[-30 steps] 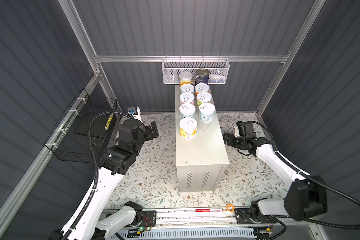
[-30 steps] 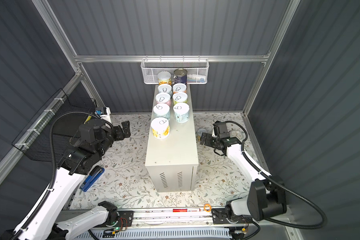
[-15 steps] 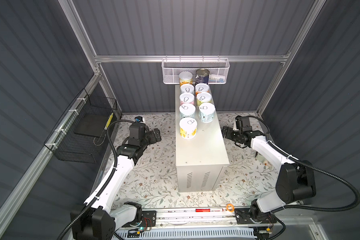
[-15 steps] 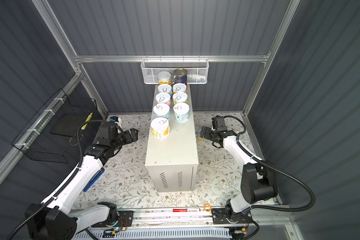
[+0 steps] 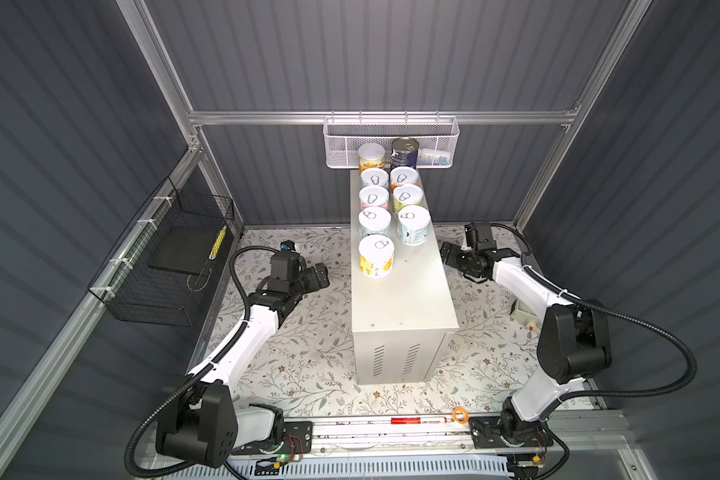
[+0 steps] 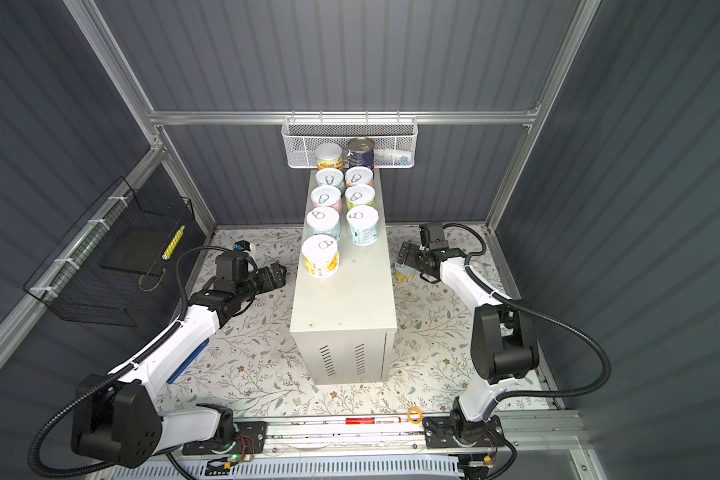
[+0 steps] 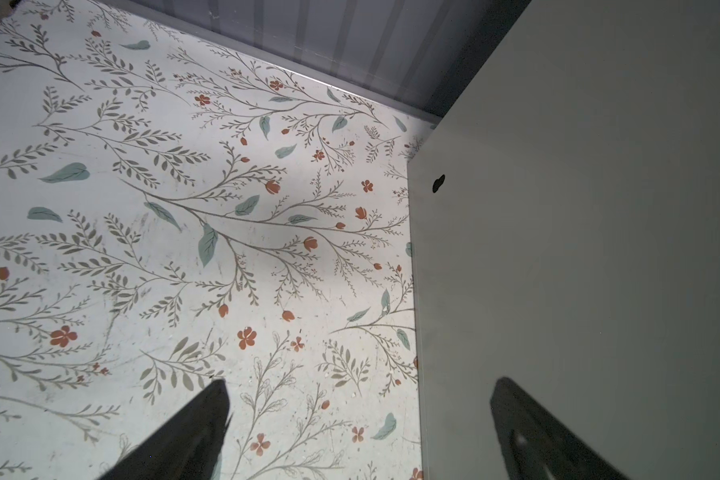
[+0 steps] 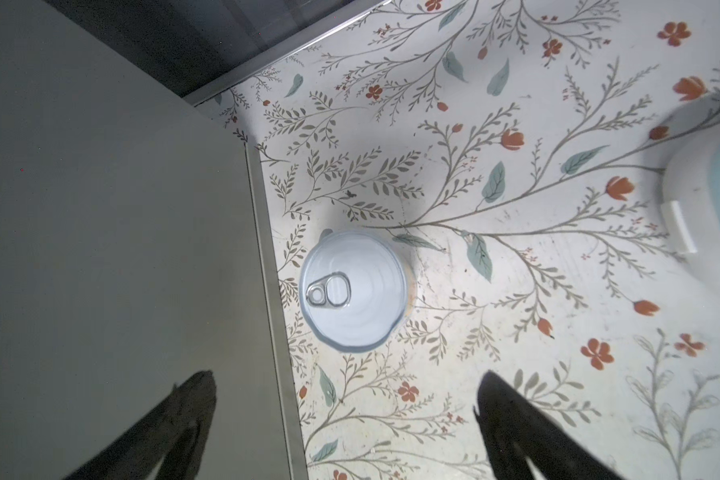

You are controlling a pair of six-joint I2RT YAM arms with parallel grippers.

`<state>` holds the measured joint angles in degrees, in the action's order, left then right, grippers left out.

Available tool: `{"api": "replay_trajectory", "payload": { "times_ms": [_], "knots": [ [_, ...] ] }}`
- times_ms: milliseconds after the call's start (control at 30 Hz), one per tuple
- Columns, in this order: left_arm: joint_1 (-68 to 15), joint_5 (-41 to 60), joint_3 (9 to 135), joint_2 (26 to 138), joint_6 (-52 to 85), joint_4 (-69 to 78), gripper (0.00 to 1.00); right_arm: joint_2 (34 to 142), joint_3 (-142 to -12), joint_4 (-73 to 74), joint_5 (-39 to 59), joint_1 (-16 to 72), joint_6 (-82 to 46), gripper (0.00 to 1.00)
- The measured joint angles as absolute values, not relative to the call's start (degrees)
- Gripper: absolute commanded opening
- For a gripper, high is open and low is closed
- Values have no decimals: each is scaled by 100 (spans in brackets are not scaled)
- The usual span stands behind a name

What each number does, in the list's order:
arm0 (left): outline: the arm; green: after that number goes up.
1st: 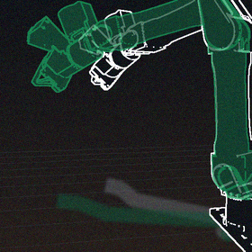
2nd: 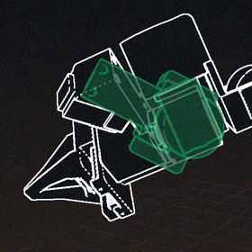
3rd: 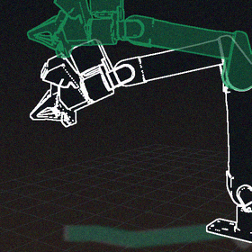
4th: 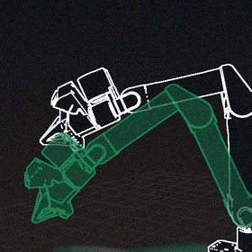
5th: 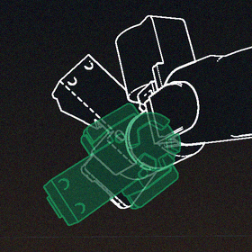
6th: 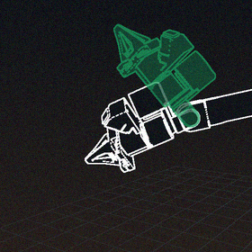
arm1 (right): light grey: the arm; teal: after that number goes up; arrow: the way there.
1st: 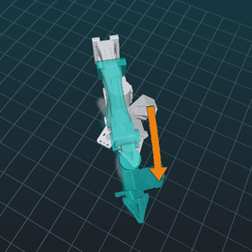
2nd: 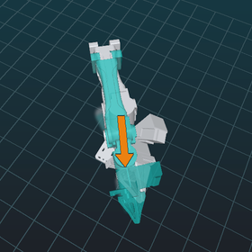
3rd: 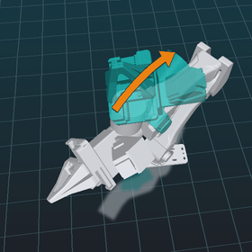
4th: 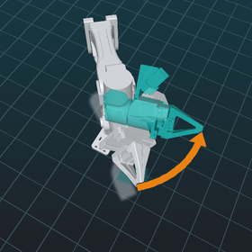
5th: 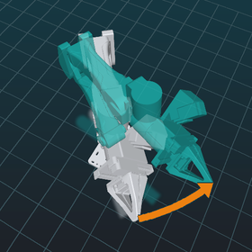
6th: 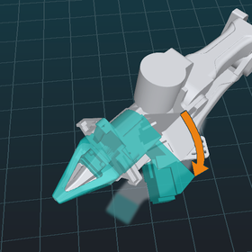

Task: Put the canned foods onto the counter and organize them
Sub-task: 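Withdraw the left gripper while the right gripper reaches toward the small yellow can, then lower the right gripper onto the small yellow-labelled floor can and close it, then lift the small yellow can up beside the cabinet with the right gripper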

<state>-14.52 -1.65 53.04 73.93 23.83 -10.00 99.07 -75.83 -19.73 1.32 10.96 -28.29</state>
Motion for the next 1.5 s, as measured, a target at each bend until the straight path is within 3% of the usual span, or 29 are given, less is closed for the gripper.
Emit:
{"api": "replay_trajectory", "payload": {
  "times_ms": [500,1033,1400,1500],
  "knots": [
    [-1452,14,5275,7555,2405,-878,99,11384,-8930,-2462,-204,1260,-2630,99],
    [-1452,137,5275,7738,2504,-762,98,12136,-9203,-2794,-593,1468,-2543,99],
    [-1452,154,5273,7756,2541,-760,97,12599,-9564,-2915,-838,1481,-2526,81],
    [-1452,152,5212,7754,2580,-703,97,12608,-9590,-2954,-836,1483,-2506,71]
  ]
}}
